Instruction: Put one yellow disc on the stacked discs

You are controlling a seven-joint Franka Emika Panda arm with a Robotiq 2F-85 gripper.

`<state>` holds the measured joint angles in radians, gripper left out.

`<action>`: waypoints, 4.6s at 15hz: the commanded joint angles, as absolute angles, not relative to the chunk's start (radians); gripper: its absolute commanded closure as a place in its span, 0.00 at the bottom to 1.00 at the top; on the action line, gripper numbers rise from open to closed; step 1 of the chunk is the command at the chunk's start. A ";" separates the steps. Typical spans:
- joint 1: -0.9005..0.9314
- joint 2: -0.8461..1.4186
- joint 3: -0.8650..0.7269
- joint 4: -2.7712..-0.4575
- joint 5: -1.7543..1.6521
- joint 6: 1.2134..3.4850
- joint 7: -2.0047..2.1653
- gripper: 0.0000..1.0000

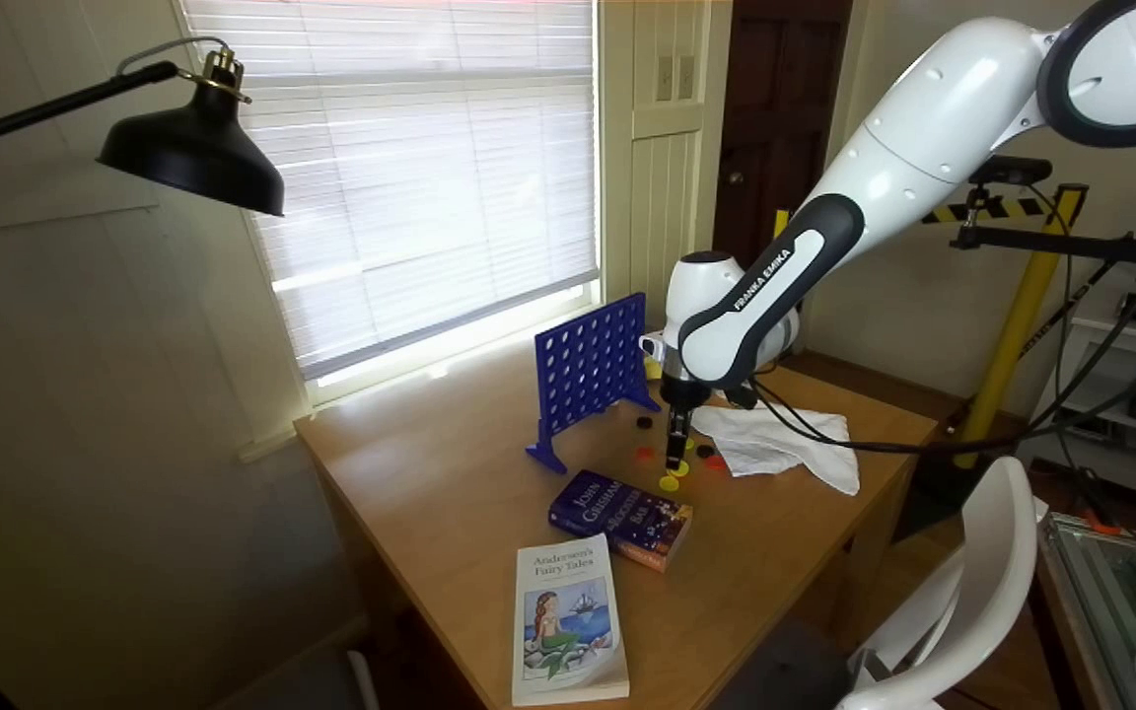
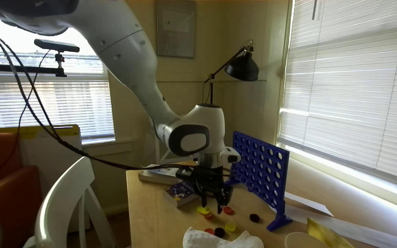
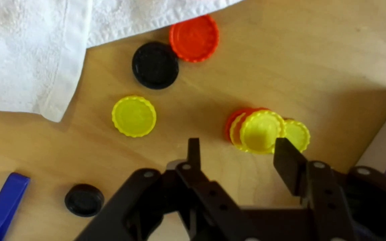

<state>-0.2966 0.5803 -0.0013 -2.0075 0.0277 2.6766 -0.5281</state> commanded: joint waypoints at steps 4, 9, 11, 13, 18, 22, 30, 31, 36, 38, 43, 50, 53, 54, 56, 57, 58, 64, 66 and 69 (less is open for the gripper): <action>-0.316 0.569 0.021 -2.045 -0.008 2.710 -0.609 0.38; -0.316 0.566 0.025 -2.051 -0.002 2.712 -0.628 0.36; -0.315 0.572 0.024 -2.053 0.000 2.720 -0.626 0.36; -0.310 0.581 0.020 -2.054 -0.002 2.731 -0.616 0.37; -0.310 0.588 0.021 -2.059 -0.003 2.751 -0.611 0.41; -0.306 0.590 0.016 -2.055 -0.007 2.773 -0.601 0.43; -0.305 0.593 0.012 -2.053 -0.007 2.762 -0.591 0.46; -0.306 0.594 0.012 -2.053 -0.007 2.763 -0.590 0.46; -0.307 0.594 0.011 -2.052 -0.001 2.748 -0.571 0.46; -0.314 0.596 0.018 -2.049 0.004 2.745 -0.568 0.47; -0.318 0.604 0.021 -2.039 0.004 2.723 -0.565 0.53; -0.327 0.605 0.028 -2.032 0.008 2.699 -0.575 0.54; -0.330 0.605 0.032 -2.030 0.010 2.686 -0.578 0.61; -0.330 0.604 0.032 -2.030 0.010 2.684 -0.579 0.62; -0.329 0.603 0.031 -2.032 0.010 2.683 -0.579 0.63; -0.329 0.602 0.031 -2.032 0.010 2.682 -0.580 0.63; -0.329 0.601 0.030 -2.033 0.009 2.683 -0.579 0.62; -0.331 0.589 0.033 -2.047 0.013 2.684 -0.583 0.50; -0.335 0.578 0.039 -2.060 0.016 2.692 -0.588 0.35; -0.341 0.555 0.045 -2.080 0.021 2.695 -0.590 0.11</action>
